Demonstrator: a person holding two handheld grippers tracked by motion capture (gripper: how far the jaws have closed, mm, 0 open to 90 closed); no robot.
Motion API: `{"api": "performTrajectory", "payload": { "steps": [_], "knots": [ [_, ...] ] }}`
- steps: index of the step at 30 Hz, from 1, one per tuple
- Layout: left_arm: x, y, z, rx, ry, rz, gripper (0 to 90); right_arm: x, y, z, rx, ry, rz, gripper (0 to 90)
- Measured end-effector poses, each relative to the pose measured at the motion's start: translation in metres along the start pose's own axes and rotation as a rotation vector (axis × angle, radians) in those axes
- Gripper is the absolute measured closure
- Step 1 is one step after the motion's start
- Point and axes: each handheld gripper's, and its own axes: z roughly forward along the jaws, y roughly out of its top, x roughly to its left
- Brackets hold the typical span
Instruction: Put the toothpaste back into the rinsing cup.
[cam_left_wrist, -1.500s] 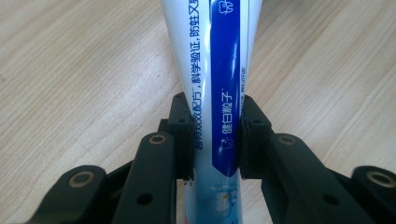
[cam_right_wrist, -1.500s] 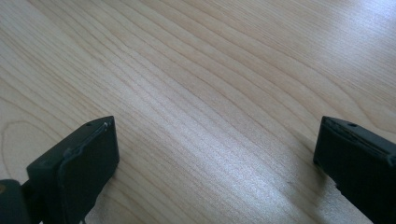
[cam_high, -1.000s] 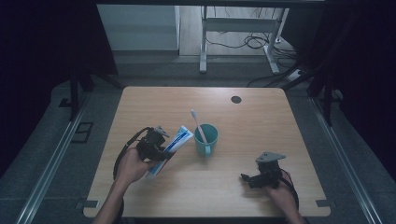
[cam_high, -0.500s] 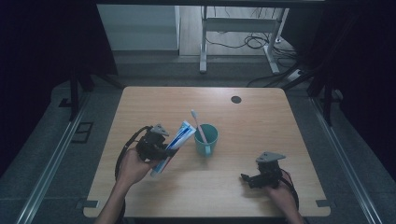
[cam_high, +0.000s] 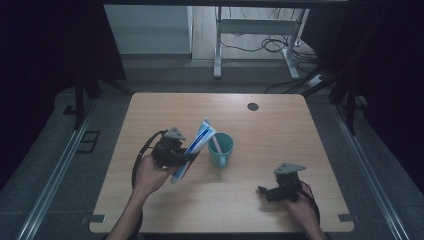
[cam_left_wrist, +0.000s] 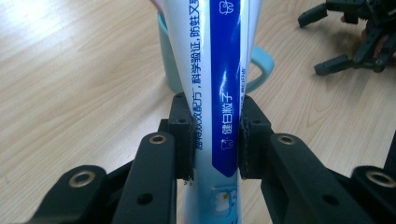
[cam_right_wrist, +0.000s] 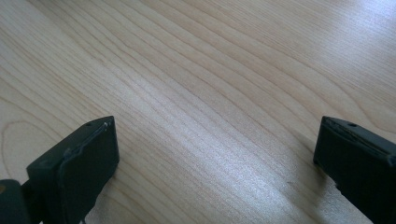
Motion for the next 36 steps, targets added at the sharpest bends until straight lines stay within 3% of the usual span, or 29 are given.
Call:
{"api": "performTrajectory", "payload": {
  "steps": [36],
  "knots": [
    [-0.014, 0.055, 0.023, -0.152, 0.019, 0.001, 71.7, 0.0, 0.0, 0.0, -0.001, 0.001, 0.001, 0.0]
  ]
}}
